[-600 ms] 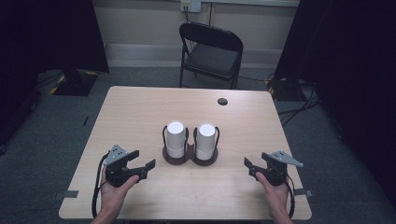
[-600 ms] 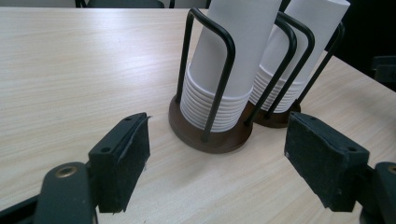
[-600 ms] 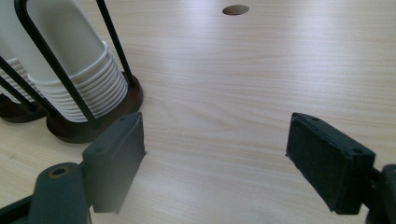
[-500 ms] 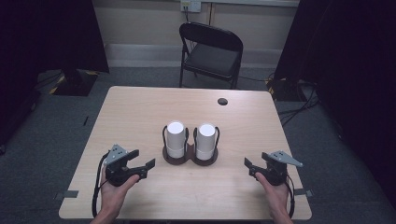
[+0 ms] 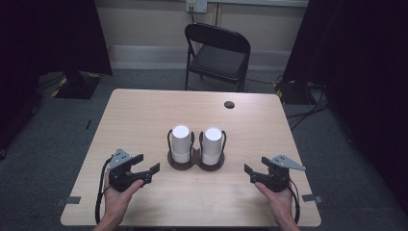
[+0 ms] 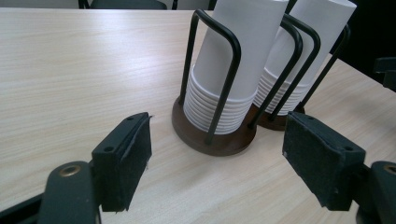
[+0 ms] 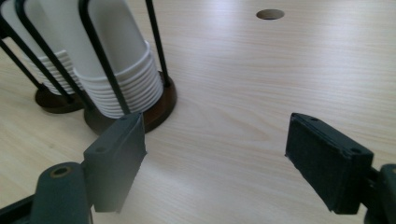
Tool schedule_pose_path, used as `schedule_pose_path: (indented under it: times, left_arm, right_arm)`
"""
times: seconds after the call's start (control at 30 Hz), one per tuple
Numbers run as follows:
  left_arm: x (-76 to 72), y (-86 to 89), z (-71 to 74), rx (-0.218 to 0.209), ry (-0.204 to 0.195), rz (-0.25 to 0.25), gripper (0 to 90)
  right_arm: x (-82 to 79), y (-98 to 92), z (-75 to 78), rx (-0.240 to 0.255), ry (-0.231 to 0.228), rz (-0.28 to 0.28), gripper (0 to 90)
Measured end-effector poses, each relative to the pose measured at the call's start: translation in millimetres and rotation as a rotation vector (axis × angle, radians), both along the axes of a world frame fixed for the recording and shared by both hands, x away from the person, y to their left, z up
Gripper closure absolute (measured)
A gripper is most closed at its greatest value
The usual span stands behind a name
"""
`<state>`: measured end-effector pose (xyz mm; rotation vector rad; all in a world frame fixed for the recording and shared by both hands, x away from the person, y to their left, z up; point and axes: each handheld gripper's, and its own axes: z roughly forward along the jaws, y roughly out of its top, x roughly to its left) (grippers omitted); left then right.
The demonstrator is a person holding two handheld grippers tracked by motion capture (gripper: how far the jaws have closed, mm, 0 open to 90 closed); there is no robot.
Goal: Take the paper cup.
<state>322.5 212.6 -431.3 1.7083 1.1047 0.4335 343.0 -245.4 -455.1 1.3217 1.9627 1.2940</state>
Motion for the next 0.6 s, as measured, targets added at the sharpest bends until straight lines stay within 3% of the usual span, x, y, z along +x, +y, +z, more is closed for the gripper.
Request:
schedule_pose_path:
  times: [0.23,0.6]
  left_arm:
    - [-0.9,-1.5,1.3,0.005,-0.006,-0.009,23.7]
    - [-3.3,-7.5,0.9,0.022,-0.002,-0.047,22.4]
  right_arm:
    - [-7.4,5.2,8.0,0.045,-0.031,0.079,28.5]
    - [-6.4,10.2,19.9,0.045,-0.079,0.147,34.4]
